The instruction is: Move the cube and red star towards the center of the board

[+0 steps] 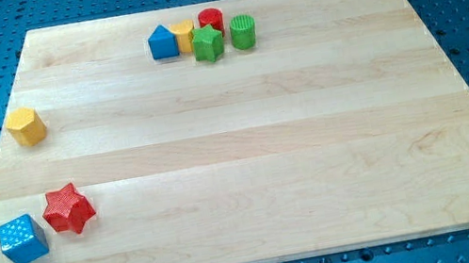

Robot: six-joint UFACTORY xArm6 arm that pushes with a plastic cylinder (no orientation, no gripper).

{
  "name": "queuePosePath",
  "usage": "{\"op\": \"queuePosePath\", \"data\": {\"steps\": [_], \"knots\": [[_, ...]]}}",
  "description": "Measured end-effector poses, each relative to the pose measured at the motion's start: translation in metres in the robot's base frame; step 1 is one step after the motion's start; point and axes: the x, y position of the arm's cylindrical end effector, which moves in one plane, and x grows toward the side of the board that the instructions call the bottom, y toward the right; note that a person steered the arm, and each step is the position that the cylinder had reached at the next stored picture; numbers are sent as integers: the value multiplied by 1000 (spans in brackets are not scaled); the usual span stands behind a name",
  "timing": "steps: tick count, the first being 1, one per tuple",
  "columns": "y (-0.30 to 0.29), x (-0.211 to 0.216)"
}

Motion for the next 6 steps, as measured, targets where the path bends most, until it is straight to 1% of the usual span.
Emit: {"op": "queuePosePath", "data": {"steps": [1, 2, 3, 4, 5, 6], "knots": [[15, -16], [96, -55], [137, -101], [105, -86], [23, -48], [28, -97]]}}
